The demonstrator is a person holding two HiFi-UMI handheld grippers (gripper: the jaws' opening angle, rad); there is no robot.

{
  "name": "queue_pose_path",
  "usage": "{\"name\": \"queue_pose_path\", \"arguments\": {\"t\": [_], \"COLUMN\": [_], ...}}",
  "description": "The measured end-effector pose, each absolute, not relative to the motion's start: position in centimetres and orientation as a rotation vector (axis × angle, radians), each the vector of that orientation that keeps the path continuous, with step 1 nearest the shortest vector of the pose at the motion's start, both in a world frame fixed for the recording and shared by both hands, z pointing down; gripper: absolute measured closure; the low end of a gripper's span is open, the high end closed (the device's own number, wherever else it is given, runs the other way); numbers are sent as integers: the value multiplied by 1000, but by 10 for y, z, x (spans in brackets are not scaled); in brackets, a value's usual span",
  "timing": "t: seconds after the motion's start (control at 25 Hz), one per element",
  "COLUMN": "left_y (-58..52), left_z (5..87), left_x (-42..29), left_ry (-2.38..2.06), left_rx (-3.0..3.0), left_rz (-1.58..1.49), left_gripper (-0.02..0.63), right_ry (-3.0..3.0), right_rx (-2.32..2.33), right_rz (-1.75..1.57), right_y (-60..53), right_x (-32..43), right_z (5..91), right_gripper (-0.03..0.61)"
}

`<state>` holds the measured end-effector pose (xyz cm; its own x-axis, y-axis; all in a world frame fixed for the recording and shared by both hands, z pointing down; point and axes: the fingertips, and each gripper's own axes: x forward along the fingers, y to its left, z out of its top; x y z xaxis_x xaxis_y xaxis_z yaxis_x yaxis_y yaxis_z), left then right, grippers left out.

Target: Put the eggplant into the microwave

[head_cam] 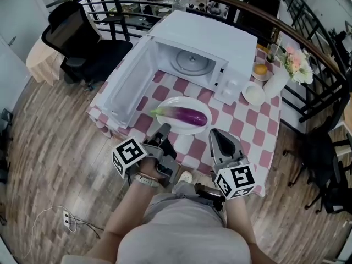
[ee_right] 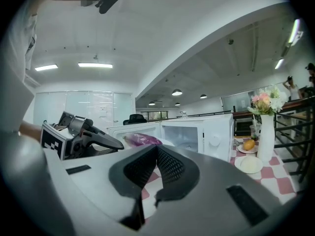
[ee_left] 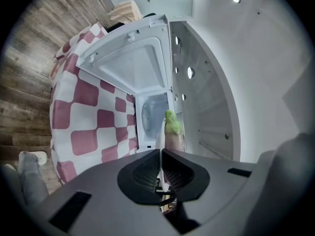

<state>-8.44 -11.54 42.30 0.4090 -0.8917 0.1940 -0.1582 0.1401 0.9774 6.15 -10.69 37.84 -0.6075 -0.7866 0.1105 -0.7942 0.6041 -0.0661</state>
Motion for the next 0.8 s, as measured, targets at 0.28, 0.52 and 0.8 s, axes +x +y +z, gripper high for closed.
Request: {"name": "queue_pose_path", "arguments": {"t": [0.28, 0.52, 0.8], "left_y": [-163, -198, -238], "left_z": [426, 435, 442], "left_x": [-83, -87, -96], "left_ry": [-1037, -1038, -1026], "left_rx": [1340, 1328, 1341], "left_rz": [-698, -695, -686], "left_gripper": [600, 598, 600], "right_ry": [-2729, -2712, -2685], "right_rx": [1357, 1340, 1361], "right_rz": [159, 143, 148], "right_y": [-144, -164, -185], "right_x": [62, 56, 47], "right_z": [380, 385, 393], "right_gripper": [554, 554, 554]}}
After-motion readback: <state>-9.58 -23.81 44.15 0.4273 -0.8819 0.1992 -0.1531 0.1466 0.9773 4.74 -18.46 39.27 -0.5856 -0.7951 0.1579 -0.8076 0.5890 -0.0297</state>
